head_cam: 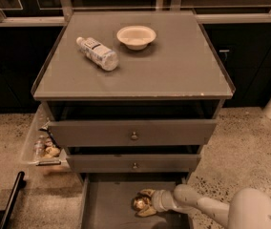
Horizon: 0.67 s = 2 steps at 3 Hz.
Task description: Place orange can into bottom drawer
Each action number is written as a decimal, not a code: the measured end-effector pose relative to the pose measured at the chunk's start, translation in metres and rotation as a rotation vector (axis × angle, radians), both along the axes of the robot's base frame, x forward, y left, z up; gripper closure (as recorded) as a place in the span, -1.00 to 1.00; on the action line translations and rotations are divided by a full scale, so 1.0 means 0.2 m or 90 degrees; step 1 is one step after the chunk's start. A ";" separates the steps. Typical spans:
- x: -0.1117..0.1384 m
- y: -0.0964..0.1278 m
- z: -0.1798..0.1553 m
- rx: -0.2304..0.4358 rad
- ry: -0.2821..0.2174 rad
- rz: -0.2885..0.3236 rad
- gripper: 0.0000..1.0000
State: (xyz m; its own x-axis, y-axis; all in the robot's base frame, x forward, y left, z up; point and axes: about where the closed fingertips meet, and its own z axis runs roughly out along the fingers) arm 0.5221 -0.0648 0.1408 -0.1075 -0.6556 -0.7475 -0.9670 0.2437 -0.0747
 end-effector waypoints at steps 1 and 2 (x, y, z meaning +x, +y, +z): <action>-0.02 -0.02 0.06 0.008 -0.007 0.005 -1.00; -0.06 -0.09 0.21 0.013 -0.023 0.015 -1.00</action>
Offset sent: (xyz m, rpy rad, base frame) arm -0.0193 -0.0453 0.0864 0.0258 -0.0763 0.0351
